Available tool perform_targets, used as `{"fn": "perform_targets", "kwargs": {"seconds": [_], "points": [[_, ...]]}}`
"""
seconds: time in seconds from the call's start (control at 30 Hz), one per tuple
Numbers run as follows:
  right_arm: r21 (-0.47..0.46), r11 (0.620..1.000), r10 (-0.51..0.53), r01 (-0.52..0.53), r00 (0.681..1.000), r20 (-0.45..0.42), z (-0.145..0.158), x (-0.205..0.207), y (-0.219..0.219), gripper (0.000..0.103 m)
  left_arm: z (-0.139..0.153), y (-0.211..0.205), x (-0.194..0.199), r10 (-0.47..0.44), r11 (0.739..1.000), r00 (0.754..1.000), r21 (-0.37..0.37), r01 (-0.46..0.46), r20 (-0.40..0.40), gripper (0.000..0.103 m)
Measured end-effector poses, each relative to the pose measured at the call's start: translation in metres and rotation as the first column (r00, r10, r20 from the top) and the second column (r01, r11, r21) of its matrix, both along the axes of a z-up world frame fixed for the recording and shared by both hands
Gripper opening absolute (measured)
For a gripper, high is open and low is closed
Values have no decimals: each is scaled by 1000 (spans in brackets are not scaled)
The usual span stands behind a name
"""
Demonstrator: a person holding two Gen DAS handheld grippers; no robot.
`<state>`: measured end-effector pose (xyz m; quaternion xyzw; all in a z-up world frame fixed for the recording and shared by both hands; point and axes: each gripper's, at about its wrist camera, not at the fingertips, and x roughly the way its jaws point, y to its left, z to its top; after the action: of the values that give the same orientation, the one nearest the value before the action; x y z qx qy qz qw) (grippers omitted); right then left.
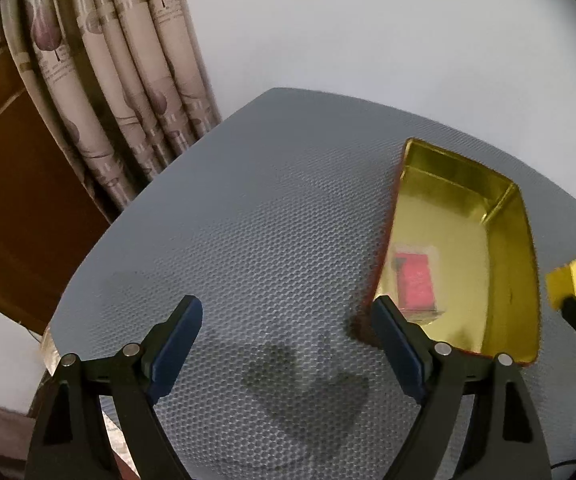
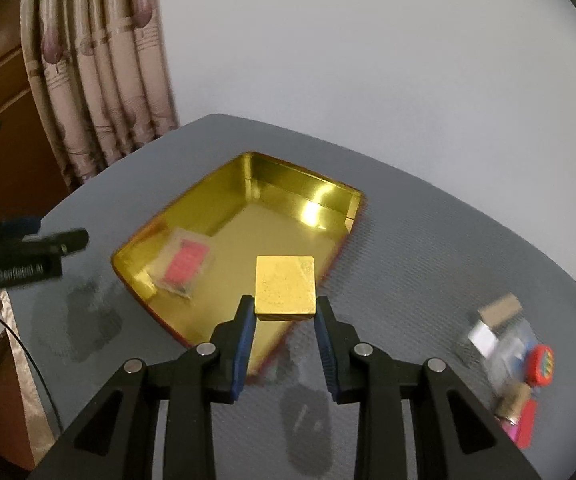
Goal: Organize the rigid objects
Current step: 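Carry the striped cube into the tin and release it from the right gripper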
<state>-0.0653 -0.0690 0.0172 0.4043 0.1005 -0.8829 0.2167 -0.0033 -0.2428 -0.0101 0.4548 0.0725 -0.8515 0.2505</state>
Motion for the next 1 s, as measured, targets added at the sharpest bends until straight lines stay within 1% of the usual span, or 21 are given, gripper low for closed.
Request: {"fn": "perform_targets", "kwargs": {"seconds": [0.03, 0.1, 0.3, 0.4, 0.5, 0.63, 1.0], "points": [[-1, 1000, 9, -9, 1000, 9, 0, -2, -4, 30, -2, -2, 0, 5, 1000, 1000, -8, -5, 6, 84], [26, 999, 29, -29, 999, 19, -3, -9, -22, 30, -4, -5, 0, 15, 1000, 1000, -18, -15, 16, 84], [83, 995, 50, -56, 996, 74, -20, -28, -57, 30, -4, -11, 3, 31, 999, 999, -10, -31, 11, 84], [98, 995, 20, -31, 994, 111, -29, -39, -61, 30, -3, -11, 3, 35, 999, 999, -20, -34, 12, 84], [119, 993, -2, -14, 991, 132, -40, -48, -65, 30, -5, -12, 2, 36, 999, 999, -3, -36, 10, 84], [113, 994, -12, -8, 985, 170, -54, -59, -69, 30, -5, -10, 4, 34, 999, 999, -5, -34, 13, 84], [106, 994, -13, -5, 985, 171, -63, -63, -75, 30, -6, -12, 5, 23, 1000, 1000, 8, -23, 16, 84]]}}
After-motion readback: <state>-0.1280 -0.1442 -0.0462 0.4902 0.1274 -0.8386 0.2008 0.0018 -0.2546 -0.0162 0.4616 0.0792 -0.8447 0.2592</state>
